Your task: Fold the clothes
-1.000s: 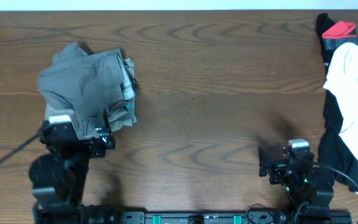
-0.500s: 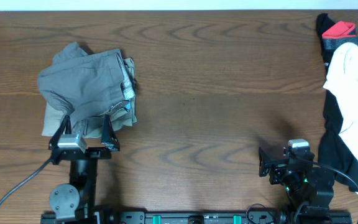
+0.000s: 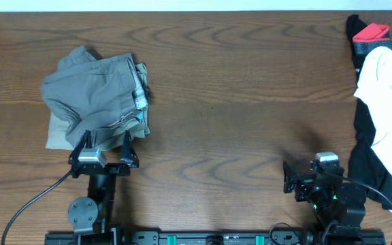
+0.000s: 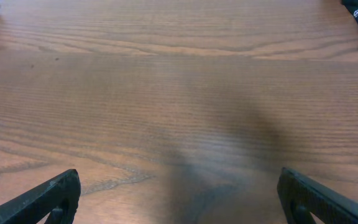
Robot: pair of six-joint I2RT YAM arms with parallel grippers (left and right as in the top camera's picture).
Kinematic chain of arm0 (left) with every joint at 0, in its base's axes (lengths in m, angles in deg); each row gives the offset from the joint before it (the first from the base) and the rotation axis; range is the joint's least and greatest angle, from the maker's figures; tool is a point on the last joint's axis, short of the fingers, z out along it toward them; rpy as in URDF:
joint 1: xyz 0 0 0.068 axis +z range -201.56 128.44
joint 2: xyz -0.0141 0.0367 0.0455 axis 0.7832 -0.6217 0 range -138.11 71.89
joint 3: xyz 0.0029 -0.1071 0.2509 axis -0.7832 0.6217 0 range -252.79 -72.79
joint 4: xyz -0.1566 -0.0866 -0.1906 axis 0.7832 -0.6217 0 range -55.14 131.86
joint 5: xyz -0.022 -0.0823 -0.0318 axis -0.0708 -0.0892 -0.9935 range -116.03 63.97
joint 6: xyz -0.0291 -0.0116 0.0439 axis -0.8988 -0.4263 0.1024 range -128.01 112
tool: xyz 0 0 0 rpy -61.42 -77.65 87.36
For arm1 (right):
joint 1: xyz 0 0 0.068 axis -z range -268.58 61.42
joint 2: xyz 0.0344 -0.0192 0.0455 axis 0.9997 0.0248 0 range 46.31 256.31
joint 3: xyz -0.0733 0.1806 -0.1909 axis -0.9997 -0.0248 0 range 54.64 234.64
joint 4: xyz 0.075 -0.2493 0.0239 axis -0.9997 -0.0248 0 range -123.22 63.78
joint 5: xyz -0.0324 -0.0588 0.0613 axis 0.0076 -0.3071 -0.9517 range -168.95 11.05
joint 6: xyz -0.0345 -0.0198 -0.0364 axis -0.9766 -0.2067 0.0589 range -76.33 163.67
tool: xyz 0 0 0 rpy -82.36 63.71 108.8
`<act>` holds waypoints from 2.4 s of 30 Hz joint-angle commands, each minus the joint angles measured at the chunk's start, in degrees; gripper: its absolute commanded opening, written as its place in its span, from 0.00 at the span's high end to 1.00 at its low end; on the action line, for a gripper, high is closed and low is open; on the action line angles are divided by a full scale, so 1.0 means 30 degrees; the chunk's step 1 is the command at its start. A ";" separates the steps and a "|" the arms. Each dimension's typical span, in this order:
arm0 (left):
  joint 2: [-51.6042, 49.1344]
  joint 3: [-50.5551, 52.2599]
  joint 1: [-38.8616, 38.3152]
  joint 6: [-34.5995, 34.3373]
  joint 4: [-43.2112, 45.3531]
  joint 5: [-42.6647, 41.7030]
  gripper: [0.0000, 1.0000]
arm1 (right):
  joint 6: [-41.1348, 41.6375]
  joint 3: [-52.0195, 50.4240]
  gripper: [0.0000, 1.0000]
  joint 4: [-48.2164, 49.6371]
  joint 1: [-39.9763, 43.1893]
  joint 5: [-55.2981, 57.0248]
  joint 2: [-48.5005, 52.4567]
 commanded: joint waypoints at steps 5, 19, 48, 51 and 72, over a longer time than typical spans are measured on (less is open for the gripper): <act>0.0153 0.0044 -0.0109 -0.0138 -0.0867 -0.0102 0.02 | -0.0299 -0.0044 0.01 -0.0007 -0.0189 -0.0087 -0.0124; -0.0131 0.0036 -0.0109 -0.0138 -0.4335 -0.0036 0.02 | -0.0299 -0.0044 0.01 -0.0015 -0.0189 -0.0087 -0.0124; -0.0131 0.0036 -0.0109 -0.0138 -0.4335 -0.0036 0.02 | -0.0299 -0.0044 0.01 -0.0015 -0.0189 -0.0058 -0.0124; -0.0131 0.0036 -0.0109 -0.0138 -0.4335 -0.0036 0.02 | -0.0299 -0.0044 0.01 -0.0015 -0.0189 -0.0051 -0.0124; -0.0131 0.0036 -0.0109 -0.0138 -0.4335 -0.0036 0.02 | -0.0299 -0.0044 0.01 -0.0022 -0.0189 -0.0051 -0.0124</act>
